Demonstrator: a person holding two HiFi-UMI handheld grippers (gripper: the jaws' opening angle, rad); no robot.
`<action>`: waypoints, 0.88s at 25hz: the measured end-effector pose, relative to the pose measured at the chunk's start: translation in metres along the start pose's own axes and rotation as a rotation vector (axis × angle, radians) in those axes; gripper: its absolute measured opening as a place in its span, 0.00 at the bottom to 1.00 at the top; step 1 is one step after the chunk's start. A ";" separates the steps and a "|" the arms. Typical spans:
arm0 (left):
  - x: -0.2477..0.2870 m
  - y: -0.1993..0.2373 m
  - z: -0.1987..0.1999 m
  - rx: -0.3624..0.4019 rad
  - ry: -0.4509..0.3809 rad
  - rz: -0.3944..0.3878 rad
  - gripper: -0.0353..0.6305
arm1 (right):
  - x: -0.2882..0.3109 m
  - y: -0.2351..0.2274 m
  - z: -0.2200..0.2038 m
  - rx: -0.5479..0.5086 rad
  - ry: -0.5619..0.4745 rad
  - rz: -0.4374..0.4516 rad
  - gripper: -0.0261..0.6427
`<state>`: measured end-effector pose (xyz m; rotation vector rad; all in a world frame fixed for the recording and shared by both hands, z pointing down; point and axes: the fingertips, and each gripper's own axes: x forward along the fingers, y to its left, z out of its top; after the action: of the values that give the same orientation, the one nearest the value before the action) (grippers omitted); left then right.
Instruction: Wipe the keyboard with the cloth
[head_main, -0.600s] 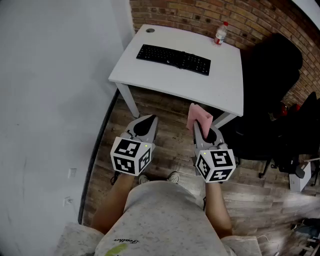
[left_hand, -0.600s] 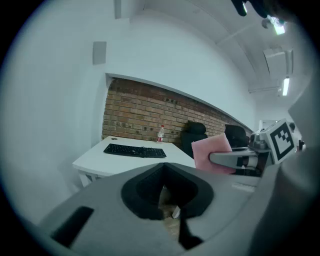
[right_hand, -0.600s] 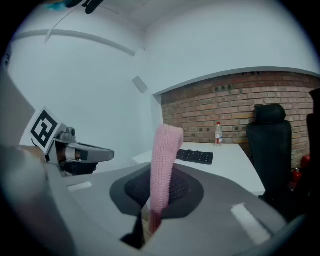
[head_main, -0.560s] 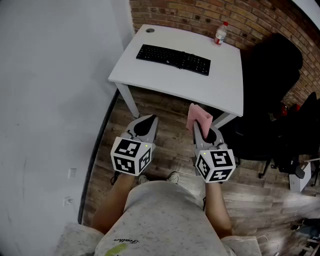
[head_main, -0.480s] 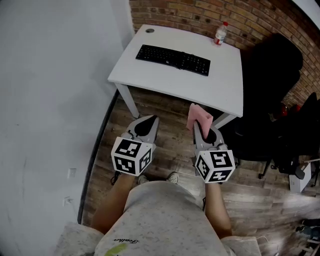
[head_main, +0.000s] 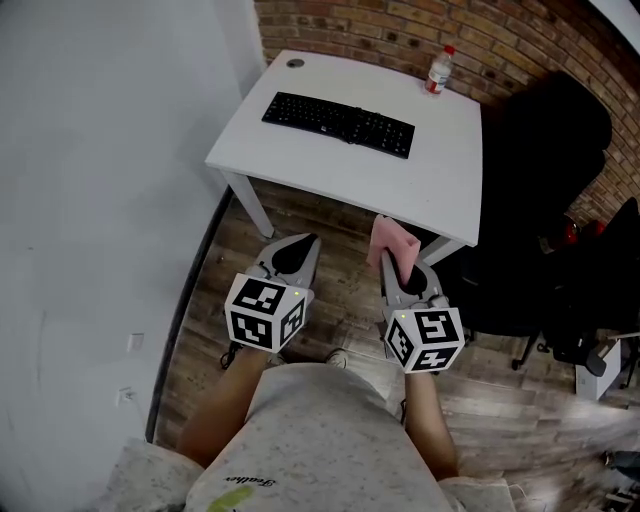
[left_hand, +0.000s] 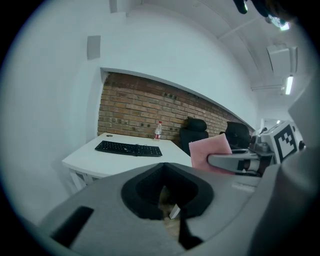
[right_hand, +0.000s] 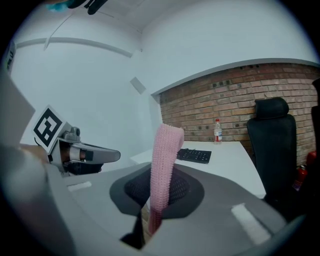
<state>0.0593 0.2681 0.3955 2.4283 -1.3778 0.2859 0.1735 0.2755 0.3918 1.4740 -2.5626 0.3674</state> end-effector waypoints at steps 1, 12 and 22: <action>0.005 -0.002 0.001 0.000 0.002 0.004 0.04 | 0.001 -0.005 0.000 0.004 0.000 0.005 0.08; 0.051 -0.007 0.005 -0.018 0.013 0.029 0.04 | 0.021 -0.042 -0.002 0.012 0.014 0.061 0.08; 0.096 0.034 0.022 -0.023 0.013 0.009 0.04 | 0.080 -0.057 0.004 0.021 0.035 0.063 0.08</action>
<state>0.0794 0.1670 0.4132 2.3981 -1.3793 0.2852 0.1827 0.1803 0.4162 1.3835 -2.5904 0.4253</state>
